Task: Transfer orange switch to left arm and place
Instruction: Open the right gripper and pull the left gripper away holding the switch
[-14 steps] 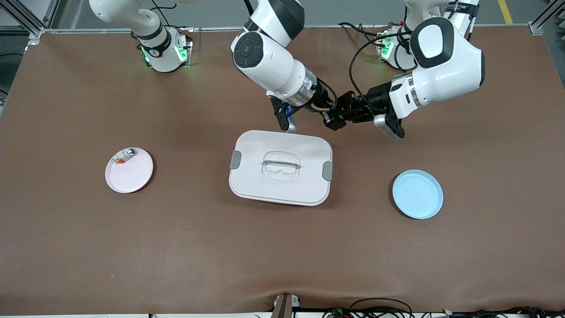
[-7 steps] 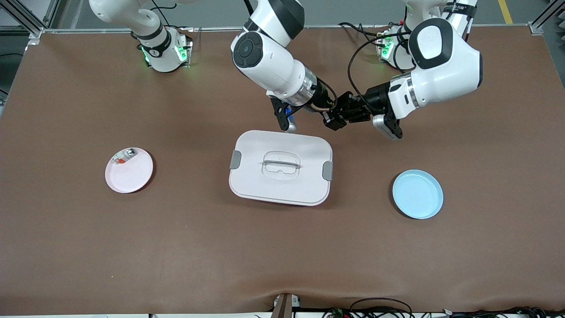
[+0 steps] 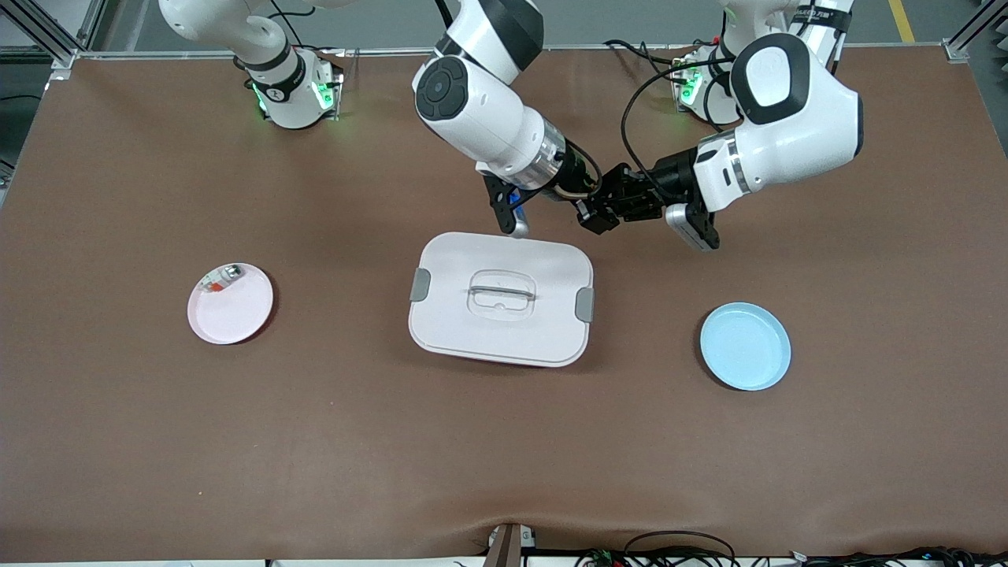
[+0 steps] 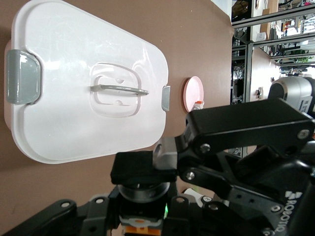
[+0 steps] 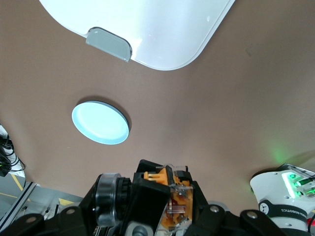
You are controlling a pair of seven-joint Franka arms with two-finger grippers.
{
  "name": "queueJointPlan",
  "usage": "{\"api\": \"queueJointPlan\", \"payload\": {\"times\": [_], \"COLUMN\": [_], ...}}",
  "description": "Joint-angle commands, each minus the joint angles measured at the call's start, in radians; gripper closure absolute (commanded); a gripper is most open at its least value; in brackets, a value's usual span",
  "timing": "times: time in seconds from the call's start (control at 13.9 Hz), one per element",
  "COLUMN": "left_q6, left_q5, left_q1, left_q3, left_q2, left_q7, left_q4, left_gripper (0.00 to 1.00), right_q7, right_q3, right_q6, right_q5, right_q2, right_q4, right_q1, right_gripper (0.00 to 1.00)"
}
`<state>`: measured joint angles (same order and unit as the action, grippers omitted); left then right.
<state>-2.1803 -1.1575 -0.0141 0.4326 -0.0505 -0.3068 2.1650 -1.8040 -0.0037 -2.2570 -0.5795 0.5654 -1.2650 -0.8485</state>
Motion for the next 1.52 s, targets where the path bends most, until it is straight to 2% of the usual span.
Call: {"api": "queueJointPlan", "payload": {"times": [0.0, 0.07, 0.14, 0.51, 0.79, 1.23, 1.3, 1.44], "left_q6": [-0.015, -0.015, -0.015, -0.01, -0.007, -0.004, -0.004, -0.006], "left_q5": [0.079, 0.096, 0.113, 0.177, 0.373, 0.779, 0.833, 0.927], "left_q1": [-0.035, -0.041, -0.043, -0.056, -0.099, -0.156, -0.159, -0.179], "left_q3": [0.009, 0.009, 0.009, 0.003, 0.003, 0.003, 0.003, 0.002], "left_q2": [0.021, 0.023, 0.027, 0.037, 0.041, 0.127, 0.15, 0.19], "left_q7": [-0.041, -0.041, -0.04, -0.038, -0.037, -0.063, -0.098, -0.162], "left_q4": [-0.017, -0.02, -0.024, -0.042, -0.06, -0.112, -0.114, -0.128], "left_gripper": [1.0, 1.0, 1.0, 1.0, 1.0, 1.0, 1.0, 1.0], "right_q7": [-0.014, -0.014, -0.015, -0.009, 0.015, 0.311, 0.378, 0.524], "right_q3": [-0.012, -0.012, -0.012, -0.012, -0.016, -0.022, -0.024, -0.022], "right_q6": [0.027, 0.025, 0.027, 0.031, 0.068, 0.388, 0.428, 0.525], "right_q5": [-0.016, -0.016, -0.016, -0.016, -0.01, 0.012, 0.038, 0.152], "right_q2": [0.007, 0.007, 0.007, -0.002, -0.071, -0.183, -0.211, -0.252], "right_q4": [0.035, 0.036, 0.041, 0.042, 0.029, 0.009, -0.01, -0.022], "right_q1": [-0.009, -0.009, -0.009, 0.005, 0.061, 0.173, 0.192, 0.219], "right_gripper": [0.25, 0.05, 0.0, 0.0, 0.0, 0.0, 0.0, 0.0]}}
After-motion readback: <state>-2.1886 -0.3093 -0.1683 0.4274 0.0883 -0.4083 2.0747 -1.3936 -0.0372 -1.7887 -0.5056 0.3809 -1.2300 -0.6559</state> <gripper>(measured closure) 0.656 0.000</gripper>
